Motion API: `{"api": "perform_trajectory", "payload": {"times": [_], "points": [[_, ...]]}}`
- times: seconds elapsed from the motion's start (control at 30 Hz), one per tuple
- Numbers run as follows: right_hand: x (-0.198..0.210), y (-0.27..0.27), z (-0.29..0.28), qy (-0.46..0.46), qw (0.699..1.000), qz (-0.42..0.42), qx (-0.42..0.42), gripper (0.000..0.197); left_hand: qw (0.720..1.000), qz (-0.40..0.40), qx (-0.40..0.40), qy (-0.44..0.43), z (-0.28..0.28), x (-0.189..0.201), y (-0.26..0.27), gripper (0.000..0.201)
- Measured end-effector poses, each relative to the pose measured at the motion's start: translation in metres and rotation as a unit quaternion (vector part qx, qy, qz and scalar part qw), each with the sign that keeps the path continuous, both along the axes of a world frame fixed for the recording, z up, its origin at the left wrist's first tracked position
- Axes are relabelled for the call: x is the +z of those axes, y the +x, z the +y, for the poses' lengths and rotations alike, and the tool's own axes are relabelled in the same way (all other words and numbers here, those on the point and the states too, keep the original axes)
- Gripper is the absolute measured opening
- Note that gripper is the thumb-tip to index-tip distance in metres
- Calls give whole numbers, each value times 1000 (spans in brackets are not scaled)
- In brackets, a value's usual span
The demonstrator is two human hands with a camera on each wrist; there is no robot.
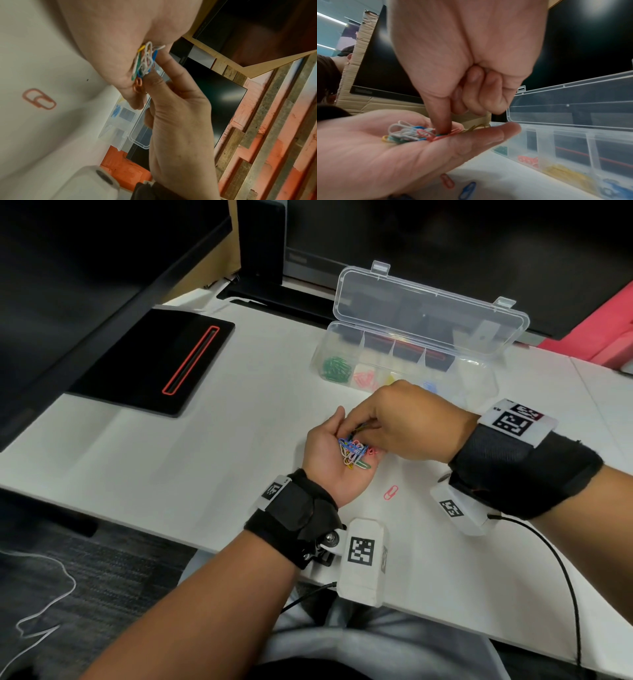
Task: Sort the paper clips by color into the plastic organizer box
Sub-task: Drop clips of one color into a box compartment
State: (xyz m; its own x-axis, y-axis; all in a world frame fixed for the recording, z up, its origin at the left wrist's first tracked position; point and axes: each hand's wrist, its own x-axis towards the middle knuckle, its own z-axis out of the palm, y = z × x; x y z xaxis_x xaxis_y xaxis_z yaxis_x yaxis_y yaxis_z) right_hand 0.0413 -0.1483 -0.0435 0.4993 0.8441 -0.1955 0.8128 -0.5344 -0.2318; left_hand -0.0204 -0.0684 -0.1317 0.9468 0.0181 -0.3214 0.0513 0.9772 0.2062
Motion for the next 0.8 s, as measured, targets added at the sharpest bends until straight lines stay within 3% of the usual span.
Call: {"api": "perform_trajectory", "payload": {"times": [0.13,0.37,0.63,0.8], "points": [[1,4,2,-18,1000,-10,-4,17,1000,1,7,10,1,-1,1,42],[-4,2,-2,-6,1000,26,4,26,1000,24,-8,13,2,-4,1,66],[-4,9,-5,10,1000,7,-22,13,1000,-21,-6,-15,2,-4,1,52],[-7,19,-12,70,990,87,-80,10,999,-45,-5,-10,0,-2,0,54]]}}
